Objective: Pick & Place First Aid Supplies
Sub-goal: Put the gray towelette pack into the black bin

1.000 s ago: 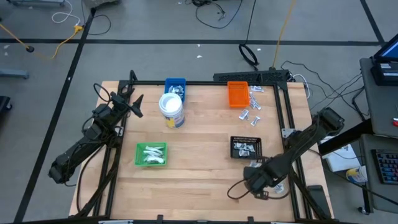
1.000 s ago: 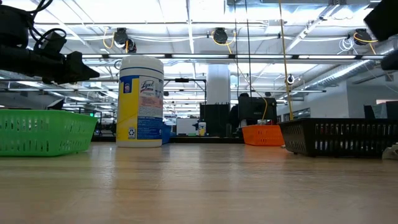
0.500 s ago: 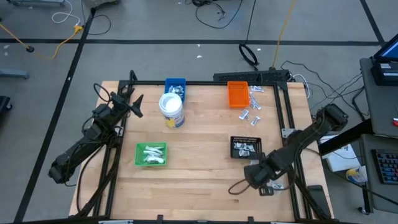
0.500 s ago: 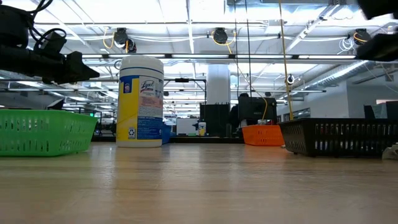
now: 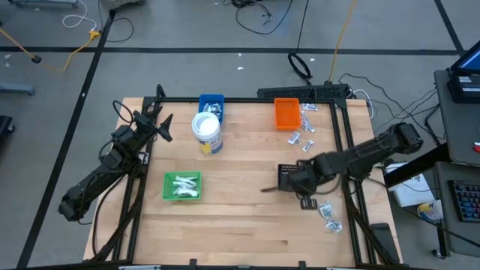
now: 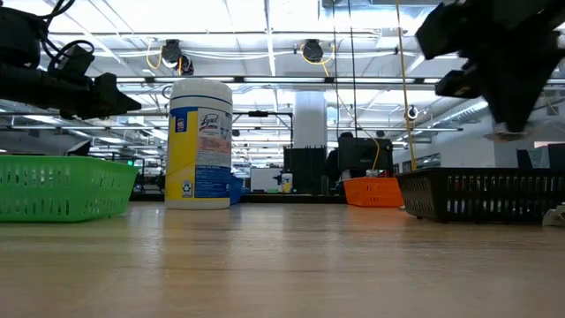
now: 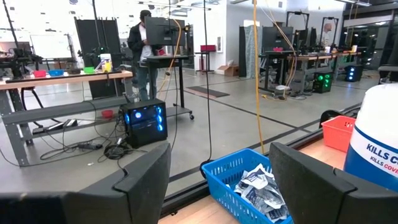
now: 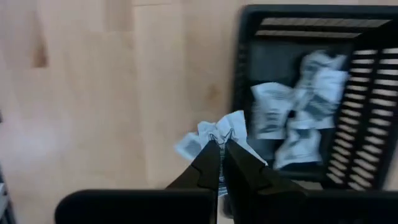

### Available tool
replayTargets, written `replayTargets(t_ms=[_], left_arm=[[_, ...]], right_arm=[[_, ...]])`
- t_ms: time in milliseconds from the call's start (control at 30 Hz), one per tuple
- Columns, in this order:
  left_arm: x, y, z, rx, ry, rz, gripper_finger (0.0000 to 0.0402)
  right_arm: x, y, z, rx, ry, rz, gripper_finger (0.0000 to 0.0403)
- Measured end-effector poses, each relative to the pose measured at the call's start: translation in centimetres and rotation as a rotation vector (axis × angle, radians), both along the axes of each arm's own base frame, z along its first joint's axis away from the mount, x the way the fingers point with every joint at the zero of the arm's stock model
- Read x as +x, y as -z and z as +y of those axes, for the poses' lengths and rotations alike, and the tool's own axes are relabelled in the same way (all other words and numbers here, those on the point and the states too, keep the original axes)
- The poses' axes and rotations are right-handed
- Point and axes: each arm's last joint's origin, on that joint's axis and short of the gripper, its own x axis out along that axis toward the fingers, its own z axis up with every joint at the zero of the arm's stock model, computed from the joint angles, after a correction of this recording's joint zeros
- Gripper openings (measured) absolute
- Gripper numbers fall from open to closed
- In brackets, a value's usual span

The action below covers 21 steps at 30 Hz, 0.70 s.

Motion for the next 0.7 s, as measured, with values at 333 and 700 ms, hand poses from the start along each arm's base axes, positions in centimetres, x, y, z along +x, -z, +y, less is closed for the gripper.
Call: replayTargets(t_ms=[333,700], left_arm=[[0.0,0.0,0.0,0.000,0.000,0.000,0.0274],[0.0,0.0,0.0,0.000,0.000,0.000,0.0274]], right_arm=[[0.6,0.1,-4.3,-0.021,0.076,0.025,0.0006],[0.9,4.3,-4.7,-0.013,0.101,-0.032,0.0006]])
